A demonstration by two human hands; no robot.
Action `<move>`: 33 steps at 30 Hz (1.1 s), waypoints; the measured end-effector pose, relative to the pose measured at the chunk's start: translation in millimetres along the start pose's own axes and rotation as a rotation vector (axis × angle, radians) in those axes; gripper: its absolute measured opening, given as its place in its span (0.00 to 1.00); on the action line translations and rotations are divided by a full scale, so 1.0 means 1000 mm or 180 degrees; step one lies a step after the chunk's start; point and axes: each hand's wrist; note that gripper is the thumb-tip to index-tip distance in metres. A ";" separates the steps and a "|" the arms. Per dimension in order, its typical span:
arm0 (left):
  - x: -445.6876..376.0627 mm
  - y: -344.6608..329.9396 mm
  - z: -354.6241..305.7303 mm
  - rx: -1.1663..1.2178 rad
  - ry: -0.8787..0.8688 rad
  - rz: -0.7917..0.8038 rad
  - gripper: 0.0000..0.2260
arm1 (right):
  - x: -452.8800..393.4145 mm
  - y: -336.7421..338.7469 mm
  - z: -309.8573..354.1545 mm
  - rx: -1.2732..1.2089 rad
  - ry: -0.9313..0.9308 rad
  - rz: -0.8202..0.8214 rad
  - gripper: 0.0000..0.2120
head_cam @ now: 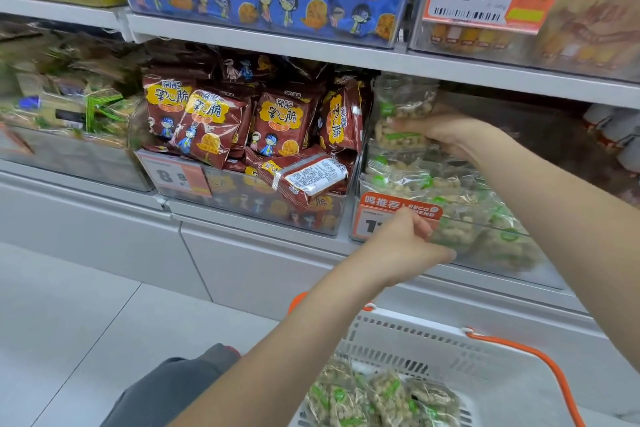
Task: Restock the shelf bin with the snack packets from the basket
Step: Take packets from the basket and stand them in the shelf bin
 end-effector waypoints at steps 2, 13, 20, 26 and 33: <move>0.000 0.001 0.001 -0.0012 0.0000 0.0005 0.17 | 0.000 -0.001 -0.002 -0.0082 -0.0010 -0.0247 0.62; -0.003 -0.005 0.000 -0.0112 -0.0052 0.0064 0.17 | -0.003 -0.011 -0.015 -0.0359 0.0028 -0.0932 0.49; -0.004 -0.002 0.003 -0.0144 -0.0034 0.0014 0.16 | 0.001 -0.012 -0.017 0.0064 0.0174 -0.1015 0.49; -0.005 -0.004 0.004 -0.0234 -0.0020 -0.0019 0.16 | 0.002 -0.025 -0.018 0.0345 0.0496 -0.1328 0.39; -0.006 -0.005 0.007 -0.0374 -0.0040 0.0011 0.16 | 0.002 -0.031 -0.017 0.0777 0.0205 -0.1167 0.39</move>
Point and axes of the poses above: each hand's wrist, its own x-axis away from the middle knuckle, its own y-axis out of the back of the hand, z = x × y, and after that the axes turned 3 degrees about z, right-handed
